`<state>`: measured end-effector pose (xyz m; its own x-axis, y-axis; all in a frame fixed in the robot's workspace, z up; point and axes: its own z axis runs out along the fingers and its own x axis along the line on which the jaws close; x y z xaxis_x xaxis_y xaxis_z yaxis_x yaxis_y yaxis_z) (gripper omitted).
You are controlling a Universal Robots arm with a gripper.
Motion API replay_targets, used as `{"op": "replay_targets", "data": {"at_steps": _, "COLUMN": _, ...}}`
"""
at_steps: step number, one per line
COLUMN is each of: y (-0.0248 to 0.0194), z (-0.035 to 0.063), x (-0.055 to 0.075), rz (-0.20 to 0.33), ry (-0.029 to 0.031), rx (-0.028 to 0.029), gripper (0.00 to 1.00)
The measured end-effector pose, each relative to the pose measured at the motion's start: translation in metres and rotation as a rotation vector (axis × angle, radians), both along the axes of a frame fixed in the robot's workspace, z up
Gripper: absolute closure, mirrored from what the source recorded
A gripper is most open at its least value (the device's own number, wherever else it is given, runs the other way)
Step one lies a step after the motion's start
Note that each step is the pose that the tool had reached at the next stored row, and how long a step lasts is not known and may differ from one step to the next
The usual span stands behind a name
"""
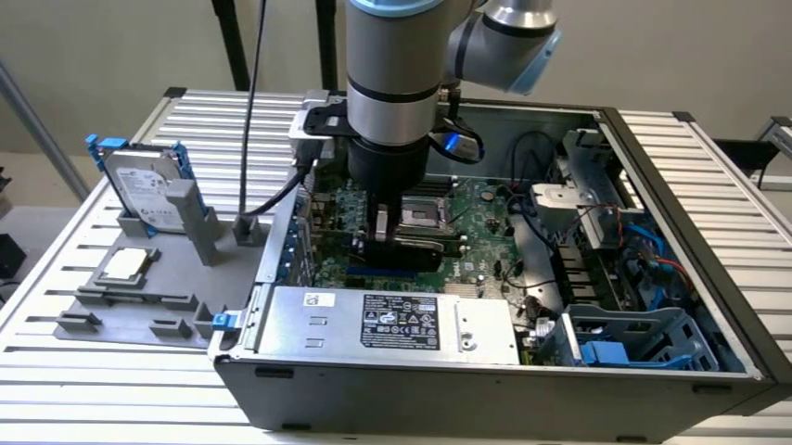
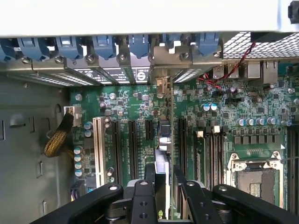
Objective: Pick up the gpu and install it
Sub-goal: 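Insert the gpu into the slot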
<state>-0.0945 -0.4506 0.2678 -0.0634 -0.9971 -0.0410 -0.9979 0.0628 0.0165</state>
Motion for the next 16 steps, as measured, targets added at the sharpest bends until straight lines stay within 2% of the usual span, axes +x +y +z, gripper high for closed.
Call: {"op": "replay_targets", "data": {"at_steps": 16, "y": 0.0002, "z": -0.0033, "x": 0.0000, "rz": 0.001, "ry": -0.0002, "rx": 0.0001, "gripper": 0.73}}
